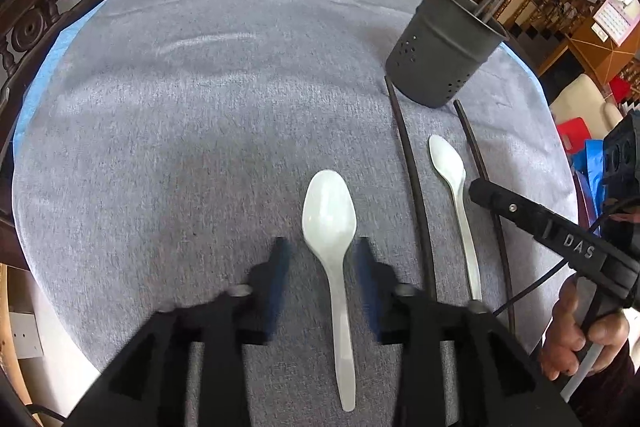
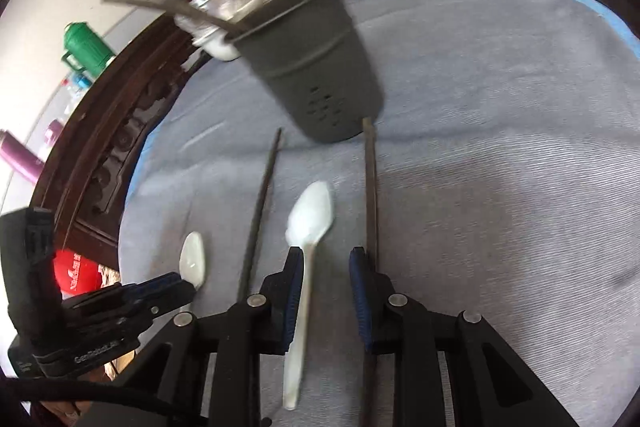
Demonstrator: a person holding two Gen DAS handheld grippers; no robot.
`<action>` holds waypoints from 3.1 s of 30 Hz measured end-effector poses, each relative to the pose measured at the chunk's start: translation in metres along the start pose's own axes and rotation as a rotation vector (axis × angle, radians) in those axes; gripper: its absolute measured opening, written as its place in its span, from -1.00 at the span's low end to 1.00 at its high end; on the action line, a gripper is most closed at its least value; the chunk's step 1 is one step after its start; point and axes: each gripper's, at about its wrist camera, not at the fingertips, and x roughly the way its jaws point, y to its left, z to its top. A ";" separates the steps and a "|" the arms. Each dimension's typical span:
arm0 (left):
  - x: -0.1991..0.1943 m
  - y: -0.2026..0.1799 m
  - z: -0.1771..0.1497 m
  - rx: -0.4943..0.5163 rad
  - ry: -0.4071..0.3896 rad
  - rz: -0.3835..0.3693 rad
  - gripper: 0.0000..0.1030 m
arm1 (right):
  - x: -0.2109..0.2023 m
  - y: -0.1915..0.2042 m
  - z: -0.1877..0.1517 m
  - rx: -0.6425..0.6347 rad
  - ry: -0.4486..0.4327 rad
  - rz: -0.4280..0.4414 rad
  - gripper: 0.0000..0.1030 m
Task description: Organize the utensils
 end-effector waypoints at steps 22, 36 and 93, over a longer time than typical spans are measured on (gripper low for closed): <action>0.022 -0.010 0.049 0.049 0.133 0.042 -0.08 | 0.063 0.069 0.061 -0.202 0.295 -0.307 -0.44; 0.033 -0.026 0.058 0.093 0.112 0.058 -0.44 | 0.060 0.071 0.068 -0.205 0.221 -0.264 -0.80; -0.073 -0.143 0.197 0.100 -0.823 0.192 -0.43 | -0.046 0.033 0.108 0.020 -0.875 0.045 -0.80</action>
